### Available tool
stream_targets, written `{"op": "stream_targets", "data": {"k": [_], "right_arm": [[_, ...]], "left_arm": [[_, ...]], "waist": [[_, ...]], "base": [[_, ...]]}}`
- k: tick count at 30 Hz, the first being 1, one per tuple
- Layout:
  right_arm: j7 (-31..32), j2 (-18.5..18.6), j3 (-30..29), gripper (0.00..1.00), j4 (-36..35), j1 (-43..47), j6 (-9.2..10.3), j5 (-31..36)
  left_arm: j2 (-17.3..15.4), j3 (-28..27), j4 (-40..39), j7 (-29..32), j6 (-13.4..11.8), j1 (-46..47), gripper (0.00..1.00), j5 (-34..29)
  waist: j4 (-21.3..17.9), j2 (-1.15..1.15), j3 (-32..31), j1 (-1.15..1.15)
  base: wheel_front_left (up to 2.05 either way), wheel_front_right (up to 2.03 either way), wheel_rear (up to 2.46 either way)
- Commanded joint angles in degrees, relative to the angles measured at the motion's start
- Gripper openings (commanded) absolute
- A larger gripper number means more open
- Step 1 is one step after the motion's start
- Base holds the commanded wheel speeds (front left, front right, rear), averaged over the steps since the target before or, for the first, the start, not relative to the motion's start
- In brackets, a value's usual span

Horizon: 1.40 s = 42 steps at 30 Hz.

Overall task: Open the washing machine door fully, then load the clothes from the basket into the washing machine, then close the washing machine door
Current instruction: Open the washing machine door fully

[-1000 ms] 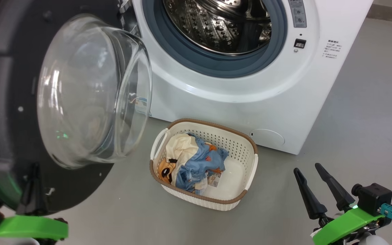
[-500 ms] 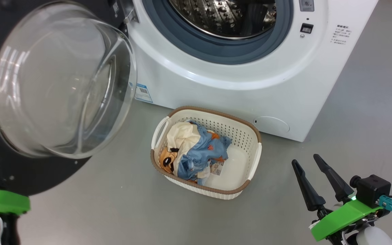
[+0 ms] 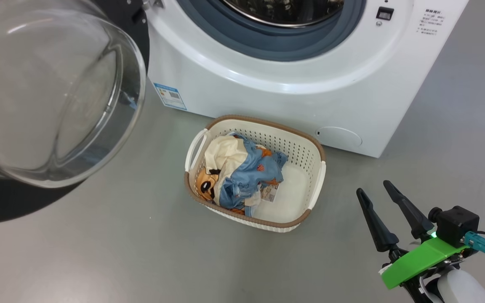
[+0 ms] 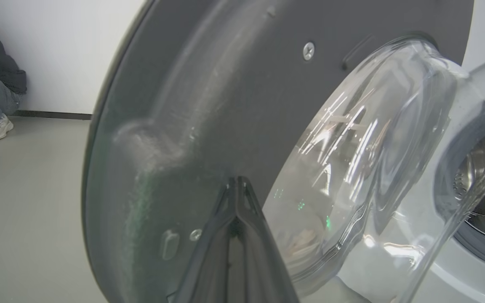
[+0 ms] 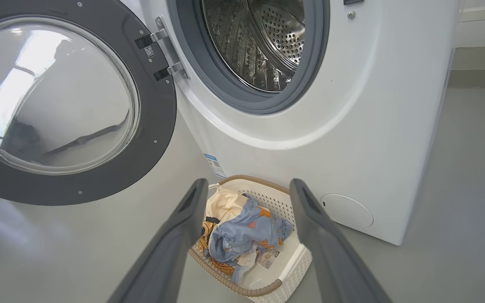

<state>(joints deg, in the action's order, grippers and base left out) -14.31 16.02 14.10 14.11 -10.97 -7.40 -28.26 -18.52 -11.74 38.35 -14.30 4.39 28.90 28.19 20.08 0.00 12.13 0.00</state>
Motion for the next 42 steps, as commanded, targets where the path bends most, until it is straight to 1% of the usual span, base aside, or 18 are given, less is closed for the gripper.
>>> {"op": "stream_targets", "data": {"k": [1,8,12,17,23,26,30,32,33,34,36,37,39,40,41,42], "right_arm": [[-0.7,0.4,1.3,1.0,-1.1,-1.8,-0.09,0.8],[-0.7,0.7,1.5,1.0,-0.9,-2.9,-0.09,1.2],[-0.7,0.8,1.8,1.0,-0.7,-3.5,-0.09,1.4],[-0.7,0.9,1.7,1.0,-0.5,-3.8,-0.09,1.4],[-0.7,0.9,1.4,1.0,-0.4,-3.3,-0.09,1.3],[-0.7,0.8,1.4,1.0,-0.5,-3.0,-0.09,1.1],[-0.7,0.8,1.2,1.0,-0.7,-2.2,-0.09,0.7],[-0.7,0.9,1.0,1.0,-0.8,-1.7,-0.09,0.5],[-0.7,0.9,0.9,1.0,-0.9,-1.4,-0.09,0.3],[-0.7,0.9,0.8,1.0,-1.0,-1.2,-0.09,0.2],[-0.7,1.1,0.6,1.0,-1.2,-0.6,-0.09,0.0],[-0.7,1.1,0.5,1.0,-1.3,-0.4,-0.09,-0.1],[-0.7,1.3,0.2,1.0,-1.4,0.2,-0.09,-0.4],[-0.7,1.3,0.1,1.0,-1.5,0.4,-0.09,-0.5],[-0.7,1.4,0.0,1.0,-1.6,0.7,-0.09,-0.6],[-0.7,1.4,-0.1,1.0,-1.7,0.9,-0.09,-0.7]], "left_arm": [[-4.8,-3.3,-0.1,-0.7,0.7,3.0,0.0,-1.0],[-5.9,-6.3,4.6,-0.7,2.0,6.5,0.0,-4.1],[-6.7,-7.6,7.1,-0.7,2.5,8.4,0.0,-5.5],[-6.9,-8.9,8.8,-0.7,2.9,9.7,0.0,-6.6],[-5.6,-9.4,8.8,-0.7,3.1,9.2,0.0,-6.7],[-5.3,-8.3,7.9,-0.7,3.1,8.1,0.0,-5.7],[-4.3,-6.5,4.4,-0.7,3.1,4.8,0.01,-3.4],[-3.7,-5.9,2.3,-0.7,3.1,2.4,0.11,-2.4],[-3.3,-5.6,1.0,-0.7,3.1,1.3,0.2,-2.1],[-2.9,-5.4,-0.3,-0.7,3.1,0.2,0.25,-1.6],[-2.3,-5.0,-2.5,-0.7,3.1,-1.9,0.29,-1.3],[-1.8,-4.8,-3.6,-0.7,3.1,-2.8,0.33,-1.2],[-1.0,-4.0,-5.4,-0.7,3.1,-4.5,0.48,-1.2],[-0.6,-3.7,-6.5,-0.7,3.1,-5.4,0.64,-1.3],[-0.2,-3.2,-7.5,-0.7,3.1,-6.4,0.84,-1.3],[0.3,-2.9,-8.5,-0.7,3.1,-7.4,1.0,-1.3]], "waist": [[-0.2,0.0,0.9,0.0],[-0.6,0.0,2.3,0.0],[-1.0,0.0,2.8,0.0],[-1.1,0.0,2.9,0.0],[-1.0,0.0,1.8,0.0],[-1.0,0.0,0.9,0.0],[-1.0,0.0,-0.8,0.0],[-1.0,0.0,-1.7,0.0],[-1.0,0.0,-2.1,0.0],[-1.0,0.0,-2.5,0.0],[-0.9,0.0,-3.3,0.0],[-0.9,0.0,-3.8,0.0],[-1.0,0.0,-4.5,0.0],[-1.0,0.0,-4.9,0.0],[-1.2,0.0,-5.3,0.0],[-1.3,0.0,-5.6,0.0]], "base": [[0.0,0.0,0.0],[0.0,0.0,0.0],[0.0,0.0,0.0],[0.0,0.0,0.0],[0.0,0.0,0.0],[0.0,0.0,0.0],[0.0,0.0,0.0],[0.0,0.0,0.0],[0.0,0.0,0.0],[0.0,0.0,0.0],[0.0,0.0,0.0],[0.0,0.0,0.0],[0.0,0.0,0.0],[0.0,0.0,0.0],[0.0,0.0,0.0],[0.0,0.0,0.0]]}}
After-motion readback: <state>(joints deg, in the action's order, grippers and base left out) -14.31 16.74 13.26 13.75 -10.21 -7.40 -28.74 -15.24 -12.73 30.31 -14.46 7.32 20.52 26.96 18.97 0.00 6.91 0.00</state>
